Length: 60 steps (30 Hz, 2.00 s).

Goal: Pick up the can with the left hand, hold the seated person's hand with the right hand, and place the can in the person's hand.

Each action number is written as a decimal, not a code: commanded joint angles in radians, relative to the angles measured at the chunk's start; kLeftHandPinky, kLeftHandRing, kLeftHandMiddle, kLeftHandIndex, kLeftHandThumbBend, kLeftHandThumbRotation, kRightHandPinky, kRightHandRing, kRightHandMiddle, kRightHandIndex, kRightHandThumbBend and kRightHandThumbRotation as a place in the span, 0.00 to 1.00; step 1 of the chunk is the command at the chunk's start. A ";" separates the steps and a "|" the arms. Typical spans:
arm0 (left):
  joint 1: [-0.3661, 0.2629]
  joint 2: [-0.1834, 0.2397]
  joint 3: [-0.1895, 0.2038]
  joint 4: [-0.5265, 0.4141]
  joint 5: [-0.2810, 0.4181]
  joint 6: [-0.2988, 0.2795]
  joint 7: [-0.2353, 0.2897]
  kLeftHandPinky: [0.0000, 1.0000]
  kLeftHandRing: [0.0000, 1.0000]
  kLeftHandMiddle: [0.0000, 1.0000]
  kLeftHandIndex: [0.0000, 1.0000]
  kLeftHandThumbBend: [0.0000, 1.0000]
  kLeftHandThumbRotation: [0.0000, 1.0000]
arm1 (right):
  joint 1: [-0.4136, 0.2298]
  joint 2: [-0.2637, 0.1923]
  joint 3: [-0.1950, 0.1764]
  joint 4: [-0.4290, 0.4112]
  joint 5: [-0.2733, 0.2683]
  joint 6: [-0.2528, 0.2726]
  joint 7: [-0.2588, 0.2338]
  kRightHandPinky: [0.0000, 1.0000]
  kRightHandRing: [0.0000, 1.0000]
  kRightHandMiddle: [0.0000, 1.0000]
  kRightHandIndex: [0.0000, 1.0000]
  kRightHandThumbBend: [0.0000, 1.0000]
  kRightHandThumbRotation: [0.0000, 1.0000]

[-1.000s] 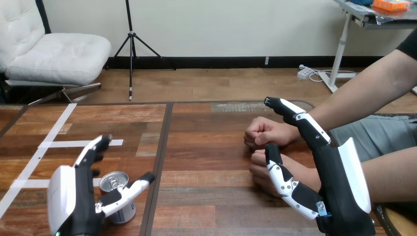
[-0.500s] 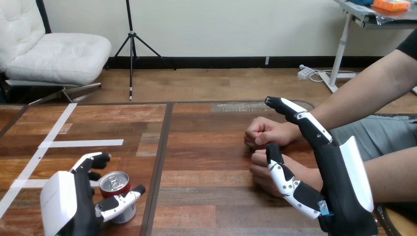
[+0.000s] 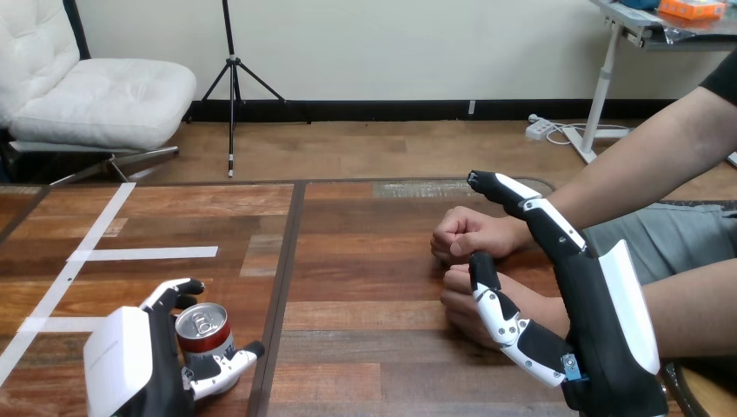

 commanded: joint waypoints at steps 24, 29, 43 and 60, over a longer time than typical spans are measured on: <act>-0.030 0.088 -0.053 -0.066 0.034 0.097 -0.131 0.54 0.75 0.80 0.78 0.98 0.28 | -0.033 -0.006 0.002 -0.042 0.005 -0.005 0.005 0.86 0.84 0.83 0.81 0.20 0.00; -0.029 0.090 -0.055 -0.068 0.035 0.098 -0.132 0.53 0.73 0.79 0.77 0.98 0.28 | -0.030 -0.006 0.002 -0.045 0.004 -0.002 0.006 0.86 0.84 0.83 0.81 0.21 0.00; -0.029 0.070 -0.036 -0.036 -0.003 0.004 -0.011 0.39 0.54 0.60 0.60 0.88 0.12 | -0.026 -0.004 0.000 -0.044 -0.002 -0.008 0.003 0.86 0.84 0.83 0.80 0.21 0.00; -0.043 0.077 -0.050 -0.008 0.033 -0.003 0.104 0.23 0.31 0.38 0.40 0.68 0.00 | -0.023 -0.003 0.001 -0.042 0.001 -0.011 0.002 0.87 0.84 0.83 0.80 0.21 0.00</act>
